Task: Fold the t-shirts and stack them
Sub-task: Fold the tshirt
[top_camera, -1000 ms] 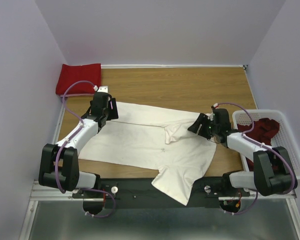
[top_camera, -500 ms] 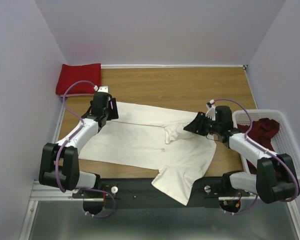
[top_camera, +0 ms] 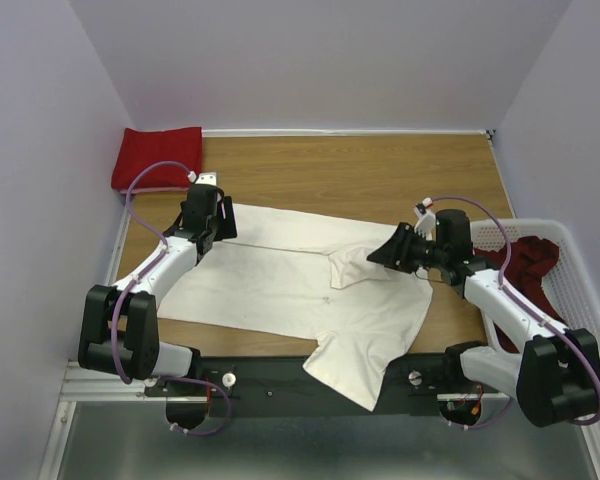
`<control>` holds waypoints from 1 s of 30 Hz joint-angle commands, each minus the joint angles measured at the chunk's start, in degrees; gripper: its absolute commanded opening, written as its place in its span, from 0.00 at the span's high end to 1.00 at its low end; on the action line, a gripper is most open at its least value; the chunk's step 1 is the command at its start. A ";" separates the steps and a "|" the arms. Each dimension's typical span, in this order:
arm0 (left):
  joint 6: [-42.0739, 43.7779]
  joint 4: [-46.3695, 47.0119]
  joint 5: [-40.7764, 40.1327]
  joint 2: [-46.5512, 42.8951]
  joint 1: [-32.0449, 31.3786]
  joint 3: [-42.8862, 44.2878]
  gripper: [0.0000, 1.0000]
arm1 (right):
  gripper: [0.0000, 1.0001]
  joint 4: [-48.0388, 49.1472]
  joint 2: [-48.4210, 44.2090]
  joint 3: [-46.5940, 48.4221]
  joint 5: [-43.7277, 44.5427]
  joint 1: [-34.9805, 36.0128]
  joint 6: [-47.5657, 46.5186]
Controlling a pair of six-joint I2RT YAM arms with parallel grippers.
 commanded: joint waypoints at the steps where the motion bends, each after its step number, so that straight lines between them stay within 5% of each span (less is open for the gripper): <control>1: 0.34 0.07 1.08 0.49 -0.31 1.49 0.23 | 0.47 -4.52 0.61 -4.31 1.05 0.14 0.66; 21: 0.61 0.42 2.74 0.15 -1.54 1.31 0.25 | 0.46 -7.42 0.19 -7.75 6.24 0.23 -2.59; 30: -10.10 -4.93 5.38 -3.29 -21.04 2.45 0.31 | 0.45 -14.27 -5.88 -5.46 7.65 0.23 -3.38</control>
